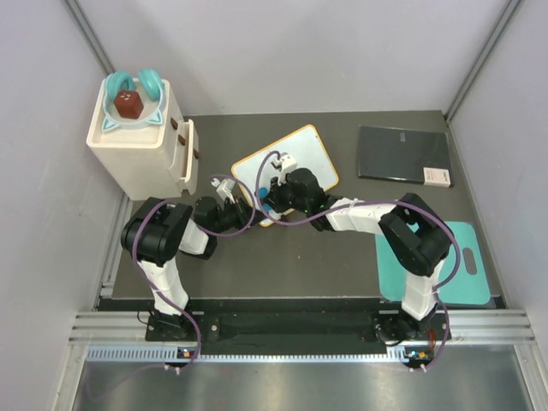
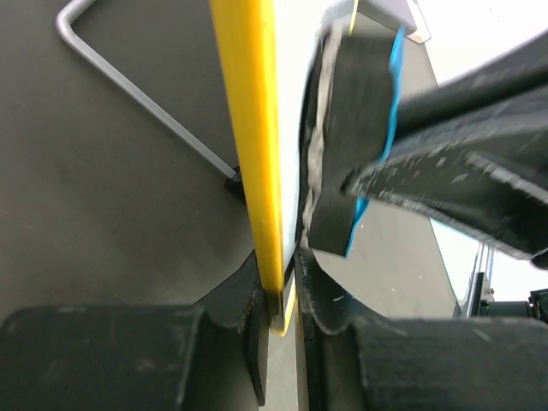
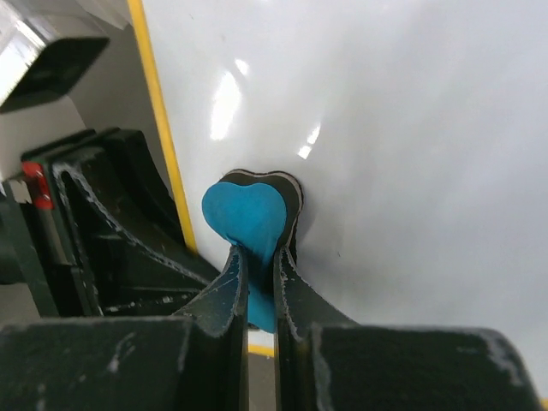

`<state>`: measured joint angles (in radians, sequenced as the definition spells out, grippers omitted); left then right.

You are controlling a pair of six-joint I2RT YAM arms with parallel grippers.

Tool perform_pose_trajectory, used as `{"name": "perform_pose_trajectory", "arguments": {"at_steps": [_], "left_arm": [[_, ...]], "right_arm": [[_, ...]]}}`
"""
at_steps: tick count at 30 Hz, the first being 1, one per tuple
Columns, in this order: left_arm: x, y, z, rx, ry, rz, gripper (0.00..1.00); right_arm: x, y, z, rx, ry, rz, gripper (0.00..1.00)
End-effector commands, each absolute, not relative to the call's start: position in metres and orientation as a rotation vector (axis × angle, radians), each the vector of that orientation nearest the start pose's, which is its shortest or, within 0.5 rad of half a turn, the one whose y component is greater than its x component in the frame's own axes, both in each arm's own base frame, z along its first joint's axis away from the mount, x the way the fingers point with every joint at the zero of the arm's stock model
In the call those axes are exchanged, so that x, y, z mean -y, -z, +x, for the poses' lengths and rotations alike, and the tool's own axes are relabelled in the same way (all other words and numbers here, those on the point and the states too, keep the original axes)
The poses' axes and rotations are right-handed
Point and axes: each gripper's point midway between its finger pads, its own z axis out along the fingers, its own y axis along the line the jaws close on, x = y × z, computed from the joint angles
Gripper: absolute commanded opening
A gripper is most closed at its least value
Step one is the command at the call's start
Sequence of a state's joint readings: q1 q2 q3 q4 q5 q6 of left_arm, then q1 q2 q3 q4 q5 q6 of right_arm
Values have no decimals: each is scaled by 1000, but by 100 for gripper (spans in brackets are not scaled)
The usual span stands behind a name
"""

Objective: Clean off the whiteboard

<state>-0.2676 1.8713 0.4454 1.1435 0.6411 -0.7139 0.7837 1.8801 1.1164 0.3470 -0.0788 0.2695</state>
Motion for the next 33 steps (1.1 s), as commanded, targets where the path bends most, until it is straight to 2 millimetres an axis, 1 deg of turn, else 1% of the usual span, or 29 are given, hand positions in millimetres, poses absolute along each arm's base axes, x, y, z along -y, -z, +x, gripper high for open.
{"name": "perform_pose_trajectory", "arguments": {"at_steps": [1,2,3,4,7,8,11,15,18,22,23,24,25,26,27,28,30,33], "left_arm": [[214,13,296,-2237,1145,52,0],[215,12,295,-2234,1148,56,0],[215,11,295,-2231,1152,58,0],[215,10,295,-2225,1154,62,0],[216,9,293,-2219,1165,72,0],[216,9,293,-2219,1169,74,0],[216,8,292,-2216,1174,78,0],[217,8,292,-2214,1176,83,0],[217,8,292,-2214,1178,84,0],[218,7,291,-2212,1184,92,0],[218,7,291,-2212,1188,93,0],[219,7,290,-2212,1192,99,0],[218,7,290,-2211,1192,100,0],[219,7,289,-2214,1197,104,0],[219,7,288,-2212,1200,107,0],[219,8,288,-2215,1201,109,0],[219,7,288,-2212,1204,112,0],[220,7,288,-2211,1207,116,0]], "right_arm": [[-337,-36,342,-2211,-504,-436,0],[-329,-29,337,-2225,-488,-412,0],[-326,-40,341,-2189,-492,-370,0],[-319,-34,336,-2197,-490,-349,0],[-310,-37,336,-2184,-480,-289,0],[-304,-37,341,-2189,-471,-258,0],[-291,-27,347,-2215,-466,-182,0],[-280,-22,353,-2211,-469,-132,0],[-275,-33,364,-2172,-453,-107,0],[-272,-52,384,-2101,-422,-93,0],[-271,-54,387,-2089,-425,-76,0],[-277,-64,393,-2038,-487,-67,0],[-270,-64,396,-2018,-520,-35,0],[-269,-68,399,-1995,-557,-11,0],[-273,-75,403,-1957,-612,-2,0],[-266,-76,410,-1949,-630,34,0],[-265,-78,415,-1942,-644,42,0],[-261,-87,426,-1918,-645,53,0]]}}
